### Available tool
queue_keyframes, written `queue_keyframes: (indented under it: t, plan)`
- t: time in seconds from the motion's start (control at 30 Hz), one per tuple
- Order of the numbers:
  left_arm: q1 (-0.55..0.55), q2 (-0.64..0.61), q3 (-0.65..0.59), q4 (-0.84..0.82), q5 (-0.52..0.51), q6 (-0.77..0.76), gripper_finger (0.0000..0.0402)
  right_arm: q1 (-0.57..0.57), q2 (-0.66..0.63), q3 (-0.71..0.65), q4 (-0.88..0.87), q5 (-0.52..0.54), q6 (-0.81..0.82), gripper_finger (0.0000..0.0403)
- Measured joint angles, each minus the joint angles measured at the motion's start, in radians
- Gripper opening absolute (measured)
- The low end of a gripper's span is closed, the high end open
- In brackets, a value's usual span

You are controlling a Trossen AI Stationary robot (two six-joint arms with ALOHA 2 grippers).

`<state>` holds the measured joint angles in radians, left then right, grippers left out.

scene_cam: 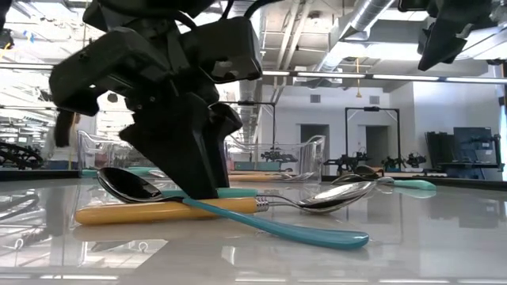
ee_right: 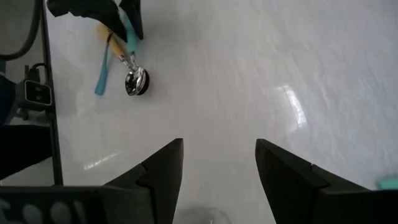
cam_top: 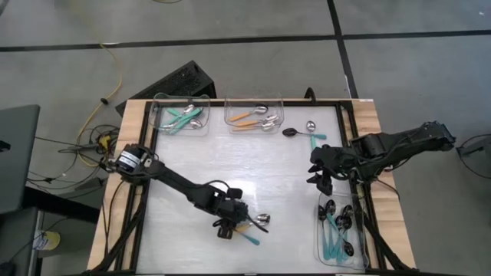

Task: Sort silverware by color (type)
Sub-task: Put the green spoon into the top left transparent bin

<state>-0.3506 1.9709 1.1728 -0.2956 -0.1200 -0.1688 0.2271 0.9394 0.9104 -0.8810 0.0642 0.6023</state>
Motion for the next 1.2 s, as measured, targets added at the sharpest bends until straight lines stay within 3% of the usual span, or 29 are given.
queue_keyframes:
  t: [0.13, 0.3, 0.4, 0.5, 0.63, 0.83, 1.1, 1.2]
  plan:
    - [0.028, 0.001, 0.000, -0.018, 0.046, -0.002, 0.0033, -0.001, 0.000, 0.000, 0.000, 0.047, 0.056, 0.0223]
    - [0.060, -0.017, -0.010, -0.020, 0.072, 0.043, 0.0033, 0.002, 0.002, 0.000, 0.008, 0.070, 0.167, 0.0223]
    - [0.096, -0.070, -0.060, -0.027, 0.007, 0.089, 0.0033, 0.013, 0.003, 0.000, 0.018, 0.074, 0.236, 0.0223]
    - [0.147, -0.143, -0.102, -0.040, -0.092, 0.136, 0.0033, 0.041, 0.003, 0.000, 0.051, 0.107, 0.279, 0.0223]
    - [0.211, -0.279, -0.114, -0.009, -0.102, 0.223, 0.0033, 0.080, 0.008, 0.000, 0.079, 0.195, 0.339, 0.0223]
    - [0.320, -0.462, -0.150, -0.163, -0.188, 0.293, 0.0033, 0.110, 0.034, 0.000, 0.116, 0.251, 0.410, 0.0223]
    - [0.719, -0.827, -0.270, -0.363, -0.233, 0.321, 0.0033, 0.112, 0.122, 0.000, 0.206, 0.256, 0.418, 0.0223]
    - [0.890, -0.912, -0.323, -0.382, -0.204, 0.424, 0.0033, 0.112, 0.161, -0.001, 0.234, 0.256, 0.411, 0.0223]
